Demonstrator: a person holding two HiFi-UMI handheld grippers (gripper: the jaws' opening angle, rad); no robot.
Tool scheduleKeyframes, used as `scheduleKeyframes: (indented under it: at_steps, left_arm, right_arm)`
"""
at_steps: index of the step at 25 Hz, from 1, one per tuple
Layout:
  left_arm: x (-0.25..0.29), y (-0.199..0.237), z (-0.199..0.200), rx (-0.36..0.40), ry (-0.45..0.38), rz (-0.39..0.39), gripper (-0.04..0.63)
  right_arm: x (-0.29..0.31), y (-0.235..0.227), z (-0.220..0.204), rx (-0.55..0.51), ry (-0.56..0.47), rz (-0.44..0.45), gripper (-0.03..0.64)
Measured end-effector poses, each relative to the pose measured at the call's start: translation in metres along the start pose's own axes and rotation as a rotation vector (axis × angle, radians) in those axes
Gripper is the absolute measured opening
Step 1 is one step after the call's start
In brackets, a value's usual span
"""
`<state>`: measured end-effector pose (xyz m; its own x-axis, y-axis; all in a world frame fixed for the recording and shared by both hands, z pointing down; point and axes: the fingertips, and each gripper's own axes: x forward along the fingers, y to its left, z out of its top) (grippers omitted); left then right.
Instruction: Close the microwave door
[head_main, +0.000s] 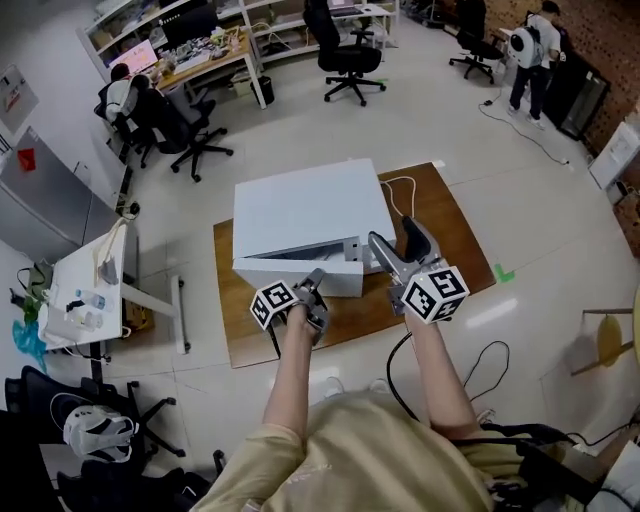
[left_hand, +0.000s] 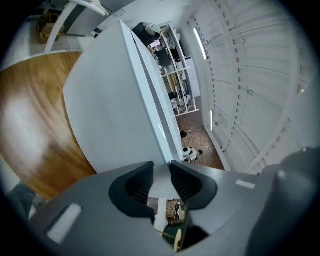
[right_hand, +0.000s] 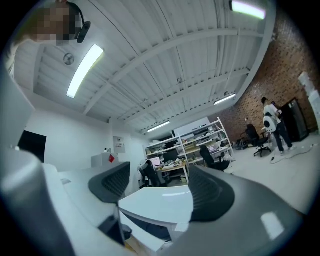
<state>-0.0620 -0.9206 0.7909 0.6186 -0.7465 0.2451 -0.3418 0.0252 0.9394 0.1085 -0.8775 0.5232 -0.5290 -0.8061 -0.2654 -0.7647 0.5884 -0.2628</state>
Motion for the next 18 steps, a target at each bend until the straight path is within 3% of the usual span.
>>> scheduleKeyframes:
  at_steps: [2,5,9,11,14,18]
  left_arm:
    - [0.019,0.002,0.025,-0.046,-0.048,-0.003,0.112]
    - [0.017,0.000,0.043,-0.099,-0.068,0.054,0.115]
    - [0.016,-0.004,0.040,-0.092,-0.057,-0.013,0.110]
    - [0.016,-0.006,0.034,-0.090,-0.045,-0.007,0.112]
    - [0.023,-0.011,0.021,-0.071,-0.022,-0.011,0.110]
    - [0.026,-0.005,0.016,-0.034,0.038,-0.079,0.097]
  right_arm:
    - [-0.002,0.000,0.005,-0.013,-0.006,-0.033,0.346]
    - [-0.007,0.001,0.014,-0.034,-0.021,-0.072,0.344]
    - [-0.014,-0.009,0.024,-0.037,-0.035,-0.112,0.344]
    - [-0.016,-0.009,0.024,-0.029,-0.031,-0.109,0.344]
    - [-0.015,-0.004,0.026,-0.029,-0.026,-0.078,0.344]
    - [-0.009,0.012,0.016,-0.034,-0.016,-0.019,0.344]
